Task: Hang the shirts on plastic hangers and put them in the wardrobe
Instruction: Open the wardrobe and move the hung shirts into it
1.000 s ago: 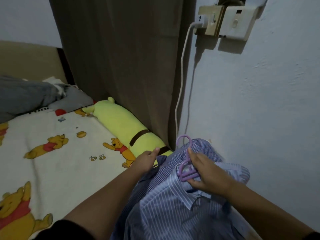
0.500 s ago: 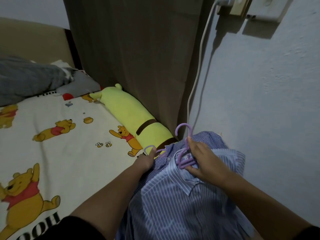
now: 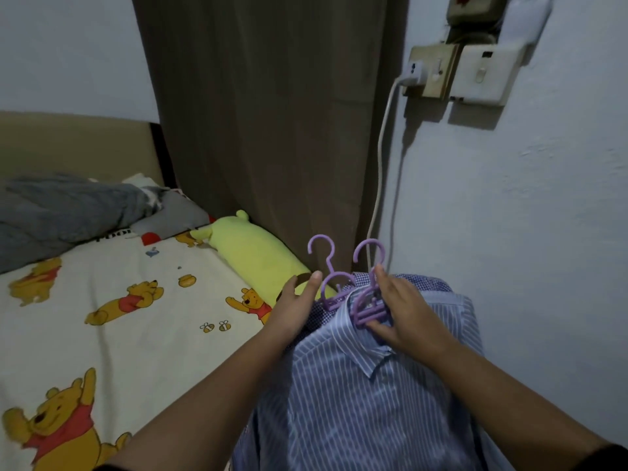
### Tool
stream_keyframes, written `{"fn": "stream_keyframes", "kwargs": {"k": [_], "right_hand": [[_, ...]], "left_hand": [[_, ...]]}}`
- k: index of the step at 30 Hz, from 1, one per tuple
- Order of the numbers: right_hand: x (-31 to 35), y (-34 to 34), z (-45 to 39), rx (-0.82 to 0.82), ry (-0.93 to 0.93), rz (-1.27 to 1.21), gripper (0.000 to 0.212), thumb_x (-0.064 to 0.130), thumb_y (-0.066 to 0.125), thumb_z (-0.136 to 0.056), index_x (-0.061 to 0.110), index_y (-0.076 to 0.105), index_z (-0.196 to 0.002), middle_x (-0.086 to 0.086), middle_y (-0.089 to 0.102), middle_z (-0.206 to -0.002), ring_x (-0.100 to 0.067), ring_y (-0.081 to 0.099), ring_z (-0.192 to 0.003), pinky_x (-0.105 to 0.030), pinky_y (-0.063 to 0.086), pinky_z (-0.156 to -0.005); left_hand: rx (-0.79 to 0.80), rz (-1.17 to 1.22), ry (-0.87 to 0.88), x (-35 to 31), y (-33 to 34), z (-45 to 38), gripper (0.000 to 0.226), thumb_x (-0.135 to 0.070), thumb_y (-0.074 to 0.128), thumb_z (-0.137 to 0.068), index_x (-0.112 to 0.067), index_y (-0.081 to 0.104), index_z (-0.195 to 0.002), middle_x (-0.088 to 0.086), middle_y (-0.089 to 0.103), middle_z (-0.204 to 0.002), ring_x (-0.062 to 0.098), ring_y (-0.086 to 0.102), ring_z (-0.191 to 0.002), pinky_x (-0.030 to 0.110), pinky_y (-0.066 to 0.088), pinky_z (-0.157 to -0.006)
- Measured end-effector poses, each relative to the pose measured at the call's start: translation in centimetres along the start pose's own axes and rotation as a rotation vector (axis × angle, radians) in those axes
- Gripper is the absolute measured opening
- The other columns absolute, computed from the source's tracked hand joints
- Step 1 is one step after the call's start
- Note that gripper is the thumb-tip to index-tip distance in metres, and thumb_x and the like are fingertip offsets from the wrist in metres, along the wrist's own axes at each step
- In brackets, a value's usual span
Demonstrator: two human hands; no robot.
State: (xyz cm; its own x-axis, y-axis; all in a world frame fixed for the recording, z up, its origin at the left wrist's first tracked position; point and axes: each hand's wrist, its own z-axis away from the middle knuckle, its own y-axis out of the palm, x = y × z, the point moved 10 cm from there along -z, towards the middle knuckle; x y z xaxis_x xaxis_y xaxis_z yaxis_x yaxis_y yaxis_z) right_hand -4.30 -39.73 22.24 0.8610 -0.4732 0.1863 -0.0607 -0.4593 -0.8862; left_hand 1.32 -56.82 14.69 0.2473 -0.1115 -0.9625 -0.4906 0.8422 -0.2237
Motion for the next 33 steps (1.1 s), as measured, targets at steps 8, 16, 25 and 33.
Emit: {"fn": "stream_keyframes", "kwargs": {"k": [8,16,25,33], "right_hand": [[-0.7,-5.1,-1.3,-0.079,0.095,-0.013,0.098,0.042,0.069,-0.080,0.026,0.003,-0.150,0.000,0.036,-0.143,-0.020,0.039,-0.124,-0.031,0.034,-0.105],[-2.6,-13.4,-0.9,-0.299,0.187,0.211,0.101,0.058,0.070,-0.071,0.025,0.016,-0.150,0.001,0.053,-0.133,-0.018,0.050,-0.119,-0.037,0.032,-0.099],[-4.0,-21.9,0.3,-0.381,0.270,0.233,0.106,0.051,0.074,-0.072,0.026,0.007,-0.151,-0.003,0.050,-0.131,-0.018,0.050,-0.114,-0.042,0.043,-0.100],[-4.9,-28.0,5.7,-0.405,0.378,0.378,0.101,0.053,0.068,-0.077,0.030,0.003,-0.150,0.004,0.050,-0.128,-0.011,0.047,-0.111,-0.040,0.044,-0.098]], "left_hand": [[0.220,-0.254,0.328,-9.2,2.9,2.6,0.111,-0.058,0.077,-0.065,-0.033,0.011,-0.152,0.003,0.045,-0.142,0.011,0.046,-0.121,0.022,0.038,-0.094],[0.203,-0.492,0.770,-19.1,5.0,5.8,0.112,-0.048,0.086,-0.060,-0.036,0.019,-0.150,-0.001,0.044,-0.144,0.008,0.044,-0.123,0.028,0.036,-0.107],[0.161,-0.695,1.122,-28.0,10.1,8.7,0.109,-0.063,0.072,-0.069,-0.041,0.004,-0.150,-0.006,0.050,-0.135,0.011,0.052,-0.115,0.032,0.048,-0.095],[0.381,-0.488,1.263,-31.9,17.1,10.5,0.102,-0.044,0.079,-0.072,-0.063,0.001,-0.135,-0.008,0.056,-0.134,0.009,0.056,-0.115,0.031,0.049,-0.096]]}}
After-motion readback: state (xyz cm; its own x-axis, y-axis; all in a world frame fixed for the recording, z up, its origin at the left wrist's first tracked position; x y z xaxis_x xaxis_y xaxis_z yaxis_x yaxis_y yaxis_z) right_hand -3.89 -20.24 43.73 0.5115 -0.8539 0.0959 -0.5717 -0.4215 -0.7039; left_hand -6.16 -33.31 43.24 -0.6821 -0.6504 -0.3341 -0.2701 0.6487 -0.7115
